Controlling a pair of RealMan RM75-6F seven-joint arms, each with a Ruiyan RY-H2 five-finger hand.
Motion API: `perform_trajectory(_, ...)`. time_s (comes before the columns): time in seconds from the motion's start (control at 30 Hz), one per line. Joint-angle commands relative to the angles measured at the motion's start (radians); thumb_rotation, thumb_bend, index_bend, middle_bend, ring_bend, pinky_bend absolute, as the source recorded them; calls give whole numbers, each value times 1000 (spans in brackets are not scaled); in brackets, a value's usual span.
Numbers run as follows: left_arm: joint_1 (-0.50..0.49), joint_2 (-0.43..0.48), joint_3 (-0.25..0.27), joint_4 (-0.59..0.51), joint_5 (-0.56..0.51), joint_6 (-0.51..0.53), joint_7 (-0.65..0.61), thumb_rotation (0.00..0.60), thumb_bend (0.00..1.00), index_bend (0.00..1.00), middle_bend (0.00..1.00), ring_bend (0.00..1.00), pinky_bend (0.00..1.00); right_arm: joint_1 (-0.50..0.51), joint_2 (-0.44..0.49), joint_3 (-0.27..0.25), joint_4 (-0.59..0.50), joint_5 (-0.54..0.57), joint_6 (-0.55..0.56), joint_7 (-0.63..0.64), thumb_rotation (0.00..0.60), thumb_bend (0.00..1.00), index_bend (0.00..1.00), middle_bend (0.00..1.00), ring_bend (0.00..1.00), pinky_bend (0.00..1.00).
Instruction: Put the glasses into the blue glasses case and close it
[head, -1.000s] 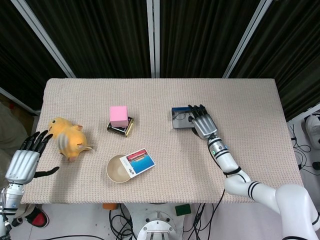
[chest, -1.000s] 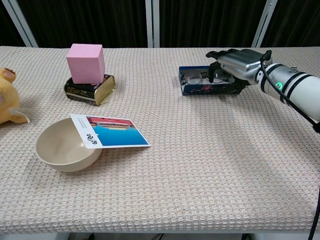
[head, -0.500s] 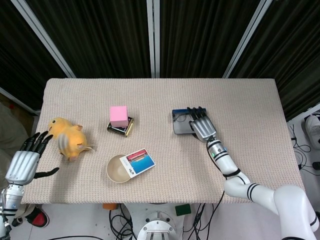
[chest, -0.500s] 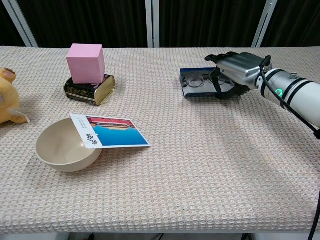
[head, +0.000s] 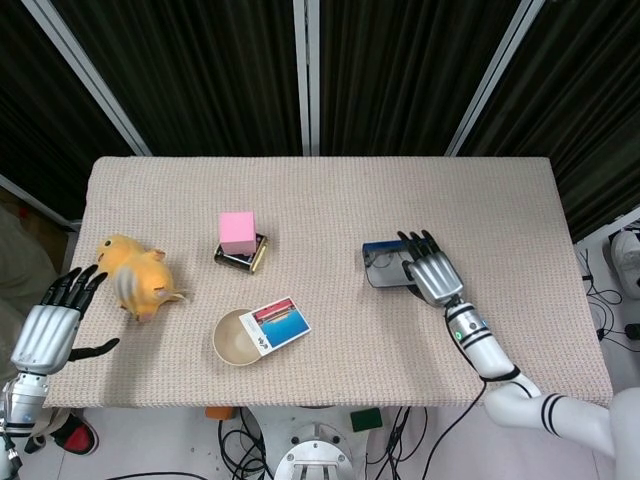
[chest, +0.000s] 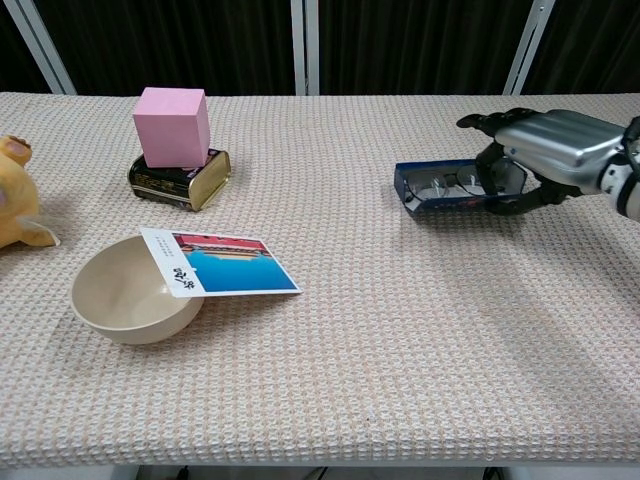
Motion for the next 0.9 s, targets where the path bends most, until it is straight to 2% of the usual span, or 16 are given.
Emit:
perform_trajectory(0.03,2,3,0,-4,-2,1,2,474,66,92,8,15,132,-49,70,-43,-82,-30,41,-28,600,929,681,11,0,0)
perform_trajectory(0.13,0,5,-3,-8,-7,-3,4,473,66,92,8,15,132,-60,91,-43,-113,-36,53,-38,600,929,672,11,0,0)
perform_trajectory(0.23,-6,5,-7,-13,-9,-11,8,473,66,93,8,15,132,-55,81,-16,-93,-28,55,-32,600,929,658,9,0,0)
perform_trajectory(0.5,-14,16,-10,-31,-21,-30,24,472,66,93,8,15,132,-8,-29,65,63,15,14,14,600,929,634,5,0,0)
perform_trajectory(0.73,-11,25,-13,-34,-33,-34,21,469,66,92,8,15,132,17,-108,92,186,28,-11,43,600,929,620,13,0,0)
perform_trajectory(0.9,-8,29,-12,-33,-34,-31,18,470,66,92,5,15,132,25,-127,104,212,19,-11,70,600,929,615,16,0,0)
